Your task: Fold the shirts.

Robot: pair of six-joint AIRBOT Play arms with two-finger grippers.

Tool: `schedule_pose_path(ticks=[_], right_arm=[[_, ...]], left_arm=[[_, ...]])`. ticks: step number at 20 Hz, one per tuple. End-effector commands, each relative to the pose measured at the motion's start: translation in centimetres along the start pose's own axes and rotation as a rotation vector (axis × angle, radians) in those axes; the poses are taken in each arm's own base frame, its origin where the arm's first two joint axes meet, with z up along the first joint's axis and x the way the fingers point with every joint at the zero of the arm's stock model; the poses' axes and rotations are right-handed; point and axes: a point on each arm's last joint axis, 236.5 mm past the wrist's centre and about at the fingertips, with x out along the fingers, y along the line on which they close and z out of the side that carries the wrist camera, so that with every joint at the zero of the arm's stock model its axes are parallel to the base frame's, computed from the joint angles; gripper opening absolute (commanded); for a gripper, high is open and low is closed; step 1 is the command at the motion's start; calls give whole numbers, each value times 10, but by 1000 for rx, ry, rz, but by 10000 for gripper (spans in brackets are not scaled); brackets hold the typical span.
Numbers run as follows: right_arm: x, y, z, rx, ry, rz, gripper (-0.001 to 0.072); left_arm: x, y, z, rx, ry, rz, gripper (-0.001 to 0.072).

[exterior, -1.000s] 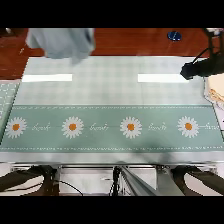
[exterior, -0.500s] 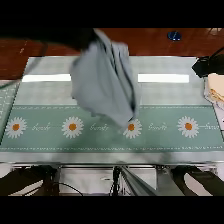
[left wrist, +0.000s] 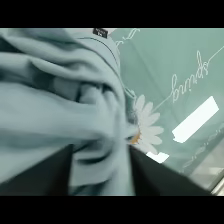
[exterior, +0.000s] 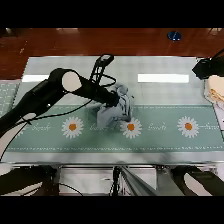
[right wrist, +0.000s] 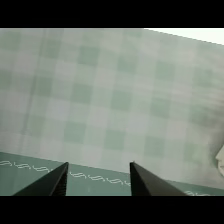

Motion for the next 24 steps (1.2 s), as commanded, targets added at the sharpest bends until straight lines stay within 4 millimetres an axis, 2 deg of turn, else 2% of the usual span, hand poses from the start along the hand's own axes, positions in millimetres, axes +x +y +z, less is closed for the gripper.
schedule_pose_path(ticks=[1, 3, 4, 5, 6, 7, 8, 9, 11, 15, 17, 20, 24], right_arm=[[6, -5, -4, -9, 25, -20, 475], [15, -11, -11, -20, 67, -42, 475], [20, -13, -15, -23, 91, -47, 475], [27, -13, -18, -23, 111, -45, 477], [34, -13, -21, -23, 131, -41, 480], [42, -12, -24, -22, 150, -37, 558], [50, -12, -28, -21, 173, -33, 604], [59, -11, -32, -19, 198, -26, 604], [74, -5, -44, -8, 258, 6, 604], [91, 11, -63, 3, 354, 76, 597], [93, 10, -64, 2, 354, 75, 596], [93, 4, -65, -2, 358, 55, 596], [91, -16, -70, 53, 369, 35, 596]], left_arm=[[-28, 23, 27, 49, -59, 30, 586], [-86, 59, 59, 62, -142, 108, 586], [-115, 80, 69, 53, -187, 149, 586], [-138, 101, 71, 19, -216, 185, 586], [-154, 122, 64, -31, -214, 210, 586], [-162, 139, 47, -89, -171, 212, 586], [-163, 152, 30, -147, -130, 200, 586], [-159, 161, 13, -196, -97, 170, 586], [-139, 167, -12, -302, -67, 69, 586], [-79, 161, -55, -511, 26, -153, 620], [-53, 160, -67, -587, 74, -225, 625], [-26, 164, -75, -669, 123, -286, 630], [4, 161, -90, -693, 204, -305, 630]])
